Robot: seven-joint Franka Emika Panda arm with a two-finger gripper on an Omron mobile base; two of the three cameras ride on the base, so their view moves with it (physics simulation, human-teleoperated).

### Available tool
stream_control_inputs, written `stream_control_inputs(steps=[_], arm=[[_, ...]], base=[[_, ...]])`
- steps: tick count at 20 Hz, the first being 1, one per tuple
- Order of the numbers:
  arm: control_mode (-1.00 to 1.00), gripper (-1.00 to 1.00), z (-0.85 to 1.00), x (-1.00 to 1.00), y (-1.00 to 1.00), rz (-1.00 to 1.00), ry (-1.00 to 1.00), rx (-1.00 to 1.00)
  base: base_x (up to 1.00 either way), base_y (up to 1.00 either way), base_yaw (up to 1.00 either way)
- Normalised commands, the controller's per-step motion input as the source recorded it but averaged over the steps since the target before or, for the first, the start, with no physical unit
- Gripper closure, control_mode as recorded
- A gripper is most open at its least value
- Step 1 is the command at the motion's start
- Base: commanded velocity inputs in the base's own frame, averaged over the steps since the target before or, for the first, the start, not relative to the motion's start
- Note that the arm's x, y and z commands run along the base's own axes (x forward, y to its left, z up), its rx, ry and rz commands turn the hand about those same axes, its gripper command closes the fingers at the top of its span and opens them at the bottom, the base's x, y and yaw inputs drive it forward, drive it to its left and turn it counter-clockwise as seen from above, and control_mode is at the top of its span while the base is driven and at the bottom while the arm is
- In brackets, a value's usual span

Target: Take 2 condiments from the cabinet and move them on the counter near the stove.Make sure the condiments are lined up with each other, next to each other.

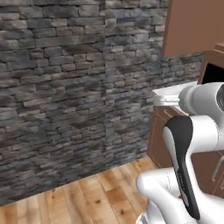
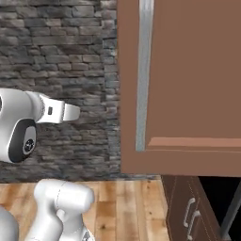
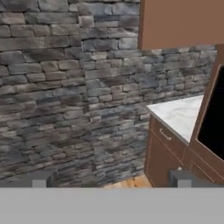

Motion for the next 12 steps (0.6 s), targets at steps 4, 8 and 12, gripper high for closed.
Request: stream_control_inputs(steps=[4,8,12], arm=[[1.00,-1.00,0.00,0.00,0.00,0.00,0.00,0.00],[1.00,-1.00,0.00,0.00,0.00,0.00,0.00,0.00],[1.00,-1.00,0.00,0.00,0.00,0.00,0.00,0.00]], base=[[0.11,-0.34,-0.48],[0.51,-0.28,-0.42],[0.62,-0.03,-0.27]])
